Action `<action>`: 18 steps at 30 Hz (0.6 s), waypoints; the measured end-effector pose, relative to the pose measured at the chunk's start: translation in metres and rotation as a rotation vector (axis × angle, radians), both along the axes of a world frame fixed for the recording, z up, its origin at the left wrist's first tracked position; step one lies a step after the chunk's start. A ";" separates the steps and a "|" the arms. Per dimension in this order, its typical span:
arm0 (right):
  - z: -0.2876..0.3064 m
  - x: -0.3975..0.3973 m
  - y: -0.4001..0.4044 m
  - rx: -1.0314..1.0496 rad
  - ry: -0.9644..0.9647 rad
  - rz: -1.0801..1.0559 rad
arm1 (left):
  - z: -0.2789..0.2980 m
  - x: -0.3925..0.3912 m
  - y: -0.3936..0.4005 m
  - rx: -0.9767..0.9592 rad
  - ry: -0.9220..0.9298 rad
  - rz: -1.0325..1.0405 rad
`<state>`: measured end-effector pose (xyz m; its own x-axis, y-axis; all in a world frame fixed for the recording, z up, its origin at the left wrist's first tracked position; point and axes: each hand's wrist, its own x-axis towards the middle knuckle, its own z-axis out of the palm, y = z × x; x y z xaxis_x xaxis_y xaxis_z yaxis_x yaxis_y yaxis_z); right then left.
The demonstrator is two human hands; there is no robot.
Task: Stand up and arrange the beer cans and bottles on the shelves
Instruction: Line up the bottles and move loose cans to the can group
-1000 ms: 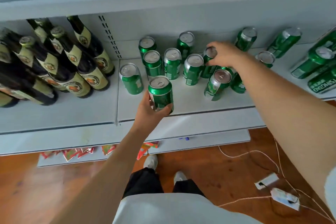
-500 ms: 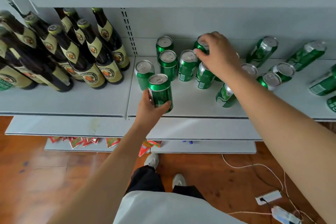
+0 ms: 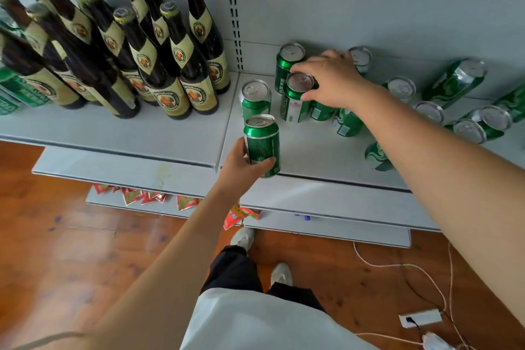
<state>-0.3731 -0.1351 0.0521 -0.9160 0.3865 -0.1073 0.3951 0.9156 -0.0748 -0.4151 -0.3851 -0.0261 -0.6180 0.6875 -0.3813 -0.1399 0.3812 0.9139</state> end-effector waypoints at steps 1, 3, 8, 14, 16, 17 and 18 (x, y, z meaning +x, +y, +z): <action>0.001 0.001 0.000 -0.004 -0.005 0.004 | 0.000 -0.001 0.000 -0.002 -0.003 0.000; 0.002 0.001 -0.003 -0.019 -0.028 0.002 | -0.001 -0.001 -0.002 0.000 -0.019 -0.001; -0.003 -0.001 -0.012 0.124 -0.037 -0.014 | 0.003 -0.004 -0.007 -0.004 -0.034 -0.034; -0.018 0.003 -0.039 0.018 0.036 0.101 | 0.013 -0.006 -0.028 0.021 -0.086 0.020; -0.026 0.007 -0.052 -0.150 0.058 0.064 | 0.013 -0.009 -0.038 0.045 -0.116 0.065; -0.027 0.010 -0.057 -0.205 0.102 0.024 | 0.014 -0.010 -0.045 0.052 -0.143 0.086; -0.026 0.014 -0.062 -0.254 0.176 -0.035 | 0.015 -0.012 -0.052 0.062 -0.167 0.104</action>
